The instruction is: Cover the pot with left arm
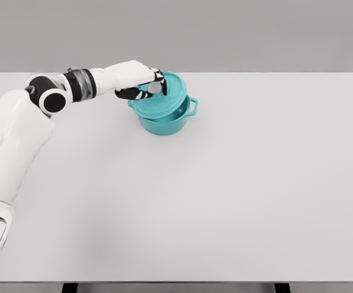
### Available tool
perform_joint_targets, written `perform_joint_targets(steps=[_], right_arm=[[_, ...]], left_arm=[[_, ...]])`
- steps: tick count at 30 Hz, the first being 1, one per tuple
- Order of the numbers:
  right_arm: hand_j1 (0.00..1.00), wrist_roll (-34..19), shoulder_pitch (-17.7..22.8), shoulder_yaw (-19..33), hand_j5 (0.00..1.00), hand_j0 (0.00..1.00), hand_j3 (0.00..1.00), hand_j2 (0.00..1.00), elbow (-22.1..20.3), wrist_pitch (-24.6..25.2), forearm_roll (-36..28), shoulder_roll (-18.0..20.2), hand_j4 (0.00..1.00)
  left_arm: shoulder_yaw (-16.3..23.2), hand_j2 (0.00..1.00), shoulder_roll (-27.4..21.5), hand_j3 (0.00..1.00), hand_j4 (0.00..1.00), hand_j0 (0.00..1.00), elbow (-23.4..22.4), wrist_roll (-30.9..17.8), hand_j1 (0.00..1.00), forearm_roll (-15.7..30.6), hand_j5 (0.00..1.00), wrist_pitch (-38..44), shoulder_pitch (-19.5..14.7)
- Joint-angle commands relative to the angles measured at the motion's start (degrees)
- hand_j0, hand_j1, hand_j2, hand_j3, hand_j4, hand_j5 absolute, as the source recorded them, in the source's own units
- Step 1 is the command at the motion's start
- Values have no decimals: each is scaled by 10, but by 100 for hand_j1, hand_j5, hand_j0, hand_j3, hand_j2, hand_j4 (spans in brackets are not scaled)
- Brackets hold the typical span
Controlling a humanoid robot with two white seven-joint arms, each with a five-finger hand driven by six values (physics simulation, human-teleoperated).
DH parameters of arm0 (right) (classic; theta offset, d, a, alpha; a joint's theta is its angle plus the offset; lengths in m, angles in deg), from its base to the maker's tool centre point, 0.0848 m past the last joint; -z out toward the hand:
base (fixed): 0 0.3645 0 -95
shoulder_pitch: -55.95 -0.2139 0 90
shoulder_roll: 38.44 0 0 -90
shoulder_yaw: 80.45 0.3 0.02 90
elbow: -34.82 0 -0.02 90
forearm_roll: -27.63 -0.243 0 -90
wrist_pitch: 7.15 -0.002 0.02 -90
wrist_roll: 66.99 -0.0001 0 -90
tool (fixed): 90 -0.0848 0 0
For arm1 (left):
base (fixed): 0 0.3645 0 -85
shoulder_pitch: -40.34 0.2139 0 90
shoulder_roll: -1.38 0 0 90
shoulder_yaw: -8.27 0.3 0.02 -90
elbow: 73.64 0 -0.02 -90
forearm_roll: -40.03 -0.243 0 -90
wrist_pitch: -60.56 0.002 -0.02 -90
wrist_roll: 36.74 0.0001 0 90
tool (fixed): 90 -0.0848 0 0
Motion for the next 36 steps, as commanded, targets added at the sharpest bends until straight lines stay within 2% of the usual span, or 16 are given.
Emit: perform_joint_targets(steps=[1,36], right_arm=[[100,0,0,0,100,100,100,100,0,0,0,0,100],[100,0,0,0,100,100,100,100,0,0,0,0,100]], left_arm=[[-1,51,-1,51,51,51,-2,0,51,4,51,2,0],[4,51,23,51,51,51,-38,0,51,-1,51,2,-10]])
